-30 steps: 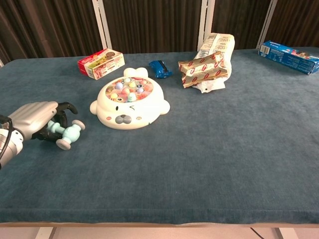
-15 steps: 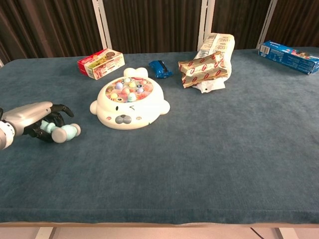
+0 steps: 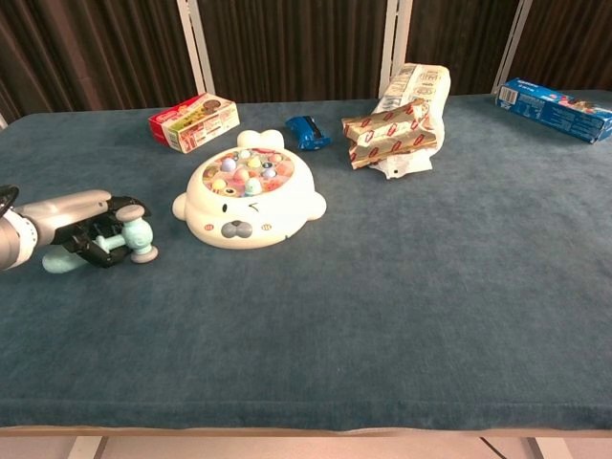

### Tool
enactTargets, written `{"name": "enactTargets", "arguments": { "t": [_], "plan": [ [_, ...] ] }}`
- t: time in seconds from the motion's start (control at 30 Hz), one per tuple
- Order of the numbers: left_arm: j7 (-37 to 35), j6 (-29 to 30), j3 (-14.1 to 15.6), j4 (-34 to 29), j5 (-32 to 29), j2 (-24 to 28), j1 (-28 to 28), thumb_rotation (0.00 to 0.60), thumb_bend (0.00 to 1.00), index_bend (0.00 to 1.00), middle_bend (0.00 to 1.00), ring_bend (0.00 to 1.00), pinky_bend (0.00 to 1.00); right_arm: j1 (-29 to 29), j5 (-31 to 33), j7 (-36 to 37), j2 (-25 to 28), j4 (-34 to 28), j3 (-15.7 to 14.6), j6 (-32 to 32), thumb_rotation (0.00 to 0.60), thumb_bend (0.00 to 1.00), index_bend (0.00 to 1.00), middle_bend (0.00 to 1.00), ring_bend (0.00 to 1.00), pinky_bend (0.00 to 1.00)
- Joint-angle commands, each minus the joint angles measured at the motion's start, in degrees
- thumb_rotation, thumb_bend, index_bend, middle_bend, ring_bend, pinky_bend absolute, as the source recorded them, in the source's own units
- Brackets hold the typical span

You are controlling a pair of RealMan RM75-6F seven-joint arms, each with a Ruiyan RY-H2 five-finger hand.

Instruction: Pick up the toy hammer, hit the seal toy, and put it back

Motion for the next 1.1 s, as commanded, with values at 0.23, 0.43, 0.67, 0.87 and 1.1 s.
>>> {"name": "enactTargets", "arguments": {
  "t": [0.23,0.43,0.67,0.87,1.1],
  "plan": [
    [-2.7,0.5,2.2,-0.8,1.6,1.0,-0.2,0.600,0.52,0.13,0.25,0.22,0.19,0.0,-0.1,0.2,0.0,0.0,-0.1,0.0,0.600,0.24,0.00,0.00,0.00,0.00],
    [-4.0,4.6,4.6,0.5,6.1,-0.3,1.3,0.600,0.47,0.06,0.19,0.17,0.18,0.0,-0.2,0.0,0.0,0.0,-0.1,0.0,0.600,0.24,0.00,0.00,0.00,0.00],
    [-5.6,6.7,6.2,2.9,9.7,-2.1,2.5,0.600,0.46,0.03,0.16,0.14,0.17,-0.1,-0.1,0.0,0.0,0.0,-0.1,0.1,0.600,0.24,0.00,0.00,0.00,0.00],
    [-6.7,7.6,6.7,2.1,11.5,-1.6,3.3,0.600,0.46,0.01,0.15,0.13,0.17,-0.1,0.0,0.1,0.0,0.0,-0.1,0.1,0.600,0.24,0.00,0.00,0.00,0.00],
    [-6.8,8.3,7.0,1.8,12.5,-1.3,3.7,0.600,0.46,0.00,0.12,0.10,0.15,-0.1,-0.2,0.0,0.0,0.0,-0.1,0.1,0.600,0.24,0.00,0.00,0.00,0.00]
  ]
}}
